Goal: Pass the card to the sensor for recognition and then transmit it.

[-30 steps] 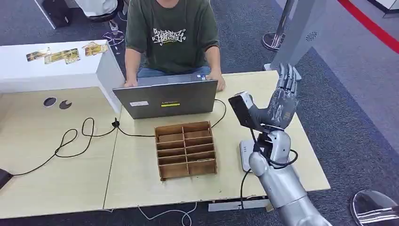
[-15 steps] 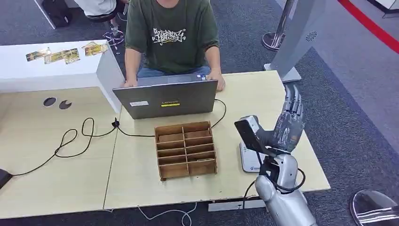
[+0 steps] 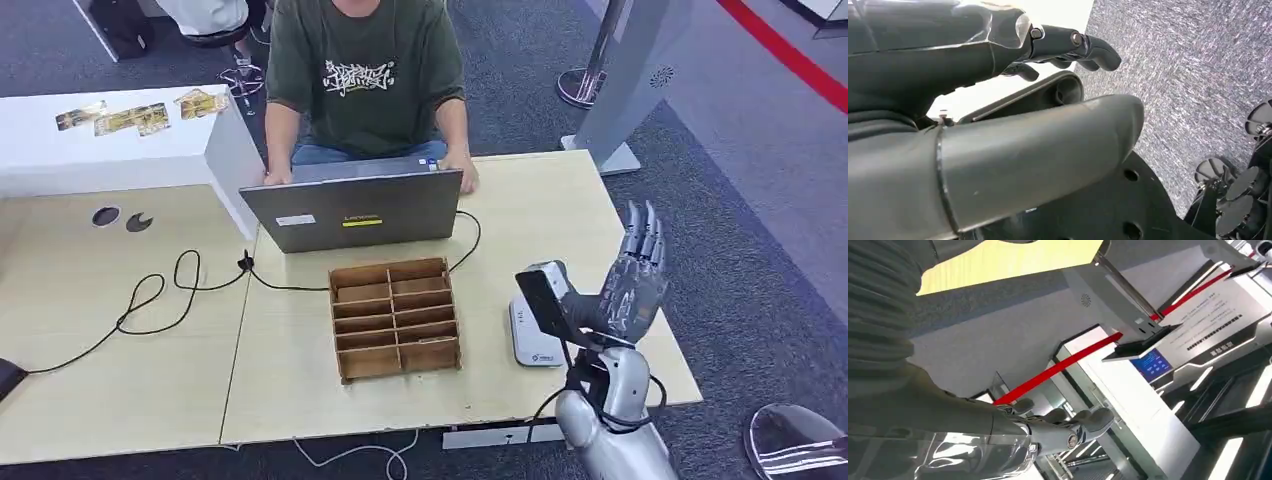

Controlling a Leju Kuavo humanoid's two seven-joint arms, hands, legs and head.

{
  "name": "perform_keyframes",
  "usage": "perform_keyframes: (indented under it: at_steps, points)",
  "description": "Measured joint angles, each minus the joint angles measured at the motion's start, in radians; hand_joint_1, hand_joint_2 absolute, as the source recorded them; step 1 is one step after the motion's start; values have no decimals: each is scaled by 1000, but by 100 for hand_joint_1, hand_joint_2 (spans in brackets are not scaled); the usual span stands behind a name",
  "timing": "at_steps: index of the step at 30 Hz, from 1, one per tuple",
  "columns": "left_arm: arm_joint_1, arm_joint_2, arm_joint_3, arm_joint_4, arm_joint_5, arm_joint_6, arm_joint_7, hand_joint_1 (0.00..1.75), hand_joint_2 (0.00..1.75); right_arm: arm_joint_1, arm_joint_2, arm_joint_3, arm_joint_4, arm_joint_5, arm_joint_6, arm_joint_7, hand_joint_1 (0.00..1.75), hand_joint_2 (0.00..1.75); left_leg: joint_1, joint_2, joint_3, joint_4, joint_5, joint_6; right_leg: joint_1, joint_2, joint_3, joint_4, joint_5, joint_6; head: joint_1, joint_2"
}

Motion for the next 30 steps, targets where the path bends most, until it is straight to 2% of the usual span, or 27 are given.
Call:
perform_keyframes:
  at_steps: [16, 30]
  points:
    - [4, 4, 27, 0, 23, 0, 3, 0, 0, 152, -19, -71, -81, 3, 6, 19, 0, 175, 0, 0, -1, 0, -1, 1, 0, 0, 0, 0, -1, 1, 0, 0]
    - [6, 4, 47, 0, 25, -1, 3, 0, 0, 233, -36, -90, -145, -24, 12, 27, 0, 175, 0, 0, -1, 0, -1, 1, 0, 0, 0, 0, -1, 1, 0, 0]
